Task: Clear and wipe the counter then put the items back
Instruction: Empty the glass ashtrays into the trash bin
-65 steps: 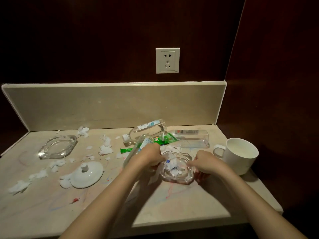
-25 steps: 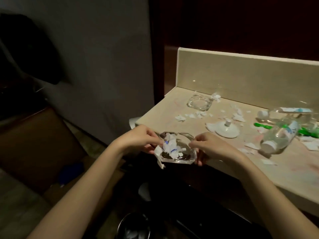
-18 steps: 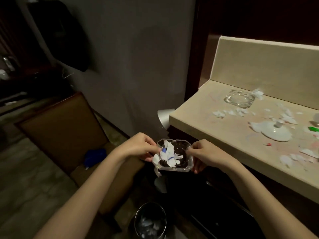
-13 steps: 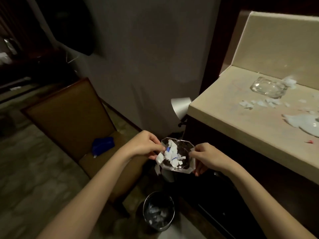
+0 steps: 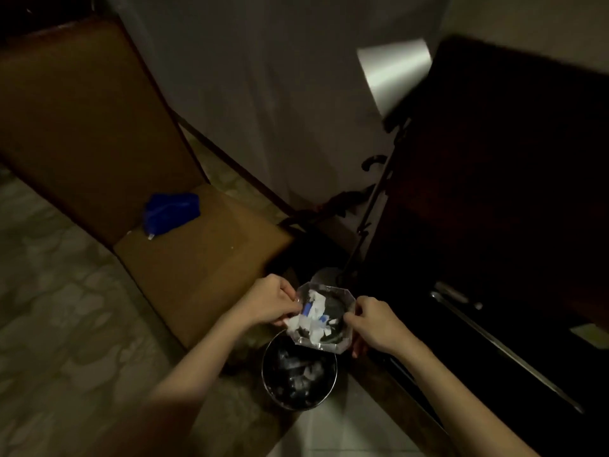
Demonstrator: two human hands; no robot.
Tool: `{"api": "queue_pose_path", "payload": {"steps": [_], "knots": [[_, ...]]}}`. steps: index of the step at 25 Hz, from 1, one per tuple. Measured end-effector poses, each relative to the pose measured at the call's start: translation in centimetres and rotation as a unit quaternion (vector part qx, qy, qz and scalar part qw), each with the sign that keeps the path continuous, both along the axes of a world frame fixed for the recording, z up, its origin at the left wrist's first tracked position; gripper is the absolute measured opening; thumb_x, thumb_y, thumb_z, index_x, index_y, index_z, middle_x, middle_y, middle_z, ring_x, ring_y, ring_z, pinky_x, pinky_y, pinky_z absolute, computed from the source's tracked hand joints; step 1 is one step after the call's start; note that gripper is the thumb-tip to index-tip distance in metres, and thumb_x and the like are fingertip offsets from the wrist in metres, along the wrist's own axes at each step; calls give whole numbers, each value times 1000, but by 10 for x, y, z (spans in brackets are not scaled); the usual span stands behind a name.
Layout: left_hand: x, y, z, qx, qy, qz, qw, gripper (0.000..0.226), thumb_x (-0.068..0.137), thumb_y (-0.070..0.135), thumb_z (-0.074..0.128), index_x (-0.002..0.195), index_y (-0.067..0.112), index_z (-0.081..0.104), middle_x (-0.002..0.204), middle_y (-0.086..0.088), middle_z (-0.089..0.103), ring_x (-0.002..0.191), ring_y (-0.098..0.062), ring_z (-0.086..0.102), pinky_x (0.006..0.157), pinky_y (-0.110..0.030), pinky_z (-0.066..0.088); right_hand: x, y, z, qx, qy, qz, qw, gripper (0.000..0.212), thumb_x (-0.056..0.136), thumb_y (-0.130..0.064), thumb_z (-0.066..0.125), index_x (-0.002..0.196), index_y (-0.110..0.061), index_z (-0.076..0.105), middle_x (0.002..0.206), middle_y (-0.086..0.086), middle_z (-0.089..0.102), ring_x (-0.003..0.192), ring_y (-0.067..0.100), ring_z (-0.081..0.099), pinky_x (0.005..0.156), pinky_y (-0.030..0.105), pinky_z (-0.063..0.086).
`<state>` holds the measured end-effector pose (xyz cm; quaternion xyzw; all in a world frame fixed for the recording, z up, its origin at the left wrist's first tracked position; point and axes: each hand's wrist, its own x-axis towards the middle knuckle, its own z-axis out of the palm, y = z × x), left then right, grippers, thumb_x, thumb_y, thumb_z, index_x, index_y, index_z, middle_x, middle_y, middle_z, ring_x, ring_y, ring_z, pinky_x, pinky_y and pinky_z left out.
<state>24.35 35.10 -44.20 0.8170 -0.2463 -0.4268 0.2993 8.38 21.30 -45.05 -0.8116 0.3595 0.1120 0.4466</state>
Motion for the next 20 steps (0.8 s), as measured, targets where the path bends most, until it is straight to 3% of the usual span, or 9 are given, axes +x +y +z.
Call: {"api": "queue_pose_path", "payload": {"steps": [3, 6, 11, 14, 16, 20], "knots": [[-2, 5, -116, -10, -19, 4, 1000, 13, 79, 6, 73, 86, 7, 62, 65, -8, 70, 50, -10, 63, 54, -23, 53, 2, 3, -116, -27, -4, 15, 1000, 19, 88, -23, 58, 74, -20, 46, 83, 6, 63, 73, 22, 63, 67, 35, 50], [-4, 15, -216, -19, -68, -8, 997, 15, 76, 9, 75, 79, 11, 60, 64, -2, 71, 62, -14, 70, 67, -32, 58, 2, 11, -215, -41, -12, 37, 998, 13, 88, -25, 58, 85, -16, 49, 88, 6, 63, 79, 22, 63, 67, 32, 48], [-15, 44, -339, -92, -145, 13, 985, 27, 76, 6, 75, 77, 18, 51, 83, -2, 71, 72, -10, 71, 65, -31, 55, -1, 29, -335, -124, -55, 143, 980, 14, 95, -25, 50, 102, -18, 40, 92, 10, 65, 85, 29, 64, 71, 42, 53], [-26, 63, -374, -143, -155, 70, 975, 35, 75, -6, 73, 79, 21, 51, 96, 5, 70, 87, 2, 68, 74, -14, 54, 0, 42, -359, -215, -34, 256, 942, 21, 98, -25, 40, 116, -15, 39, 102, 14, 63, 92, 37, 62, 69, 40, 46], [-29, 69, -379, -161, -164, 95, 969, 37, 73, -8, 74, 80, 23, 53, 98, 11, 69, 92, 5, 66, 79, -9, 51, 1, 48, -360, -244, -42, 282, 927, 22, 99, -24, 38, 118, -13, 40, 106, 13, 62, 93, 37, 62, 68, 39, 44], [-22, 66, -370, -166, -203, 68, 963, 34, 77, 2, 75, 87, 31, 59, 88, 13, 67, 86, 7, 64, 74, -8, 50, -1, 47, -359, -199, -94, 170, 961, 14, 98, -28, 43, 107, -18, 42, 89, 8, 65, 80, 30, 64, 65, 38, 48]]}}
